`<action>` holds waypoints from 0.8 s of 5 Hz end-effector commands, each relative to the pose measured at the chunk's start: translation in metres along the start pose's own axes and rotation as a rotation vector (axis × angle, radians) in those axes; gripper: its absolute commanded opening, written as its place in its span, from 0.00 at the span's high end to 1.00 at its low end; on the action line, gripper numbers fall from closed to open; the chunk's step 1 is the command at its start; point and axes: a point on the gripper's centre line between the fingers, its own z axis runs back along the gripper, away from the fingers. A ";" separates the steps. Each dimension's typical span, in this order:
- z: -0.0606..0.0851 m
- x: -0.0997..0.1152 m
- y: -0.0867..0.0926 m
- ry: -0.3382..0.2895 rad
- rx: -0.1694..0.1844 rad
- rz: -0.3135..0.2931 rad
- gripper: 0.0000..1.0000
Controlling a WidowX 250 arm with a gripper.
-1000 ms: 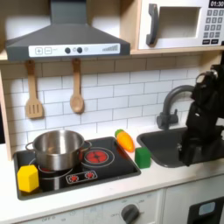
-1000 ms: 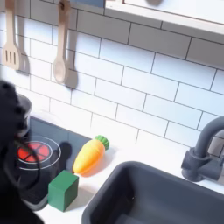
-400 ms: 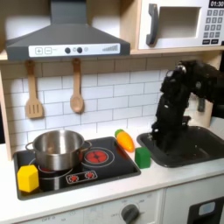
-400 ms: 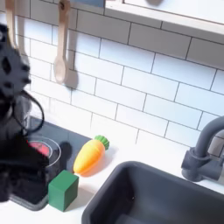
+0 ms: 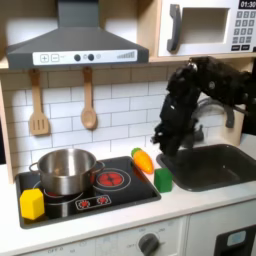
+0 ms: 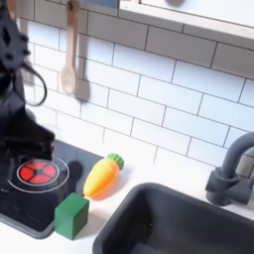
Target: Push button
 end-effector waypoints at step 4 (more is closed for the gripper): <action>0.034 0.087 0.029 -0.274 0.029 0.055 1.00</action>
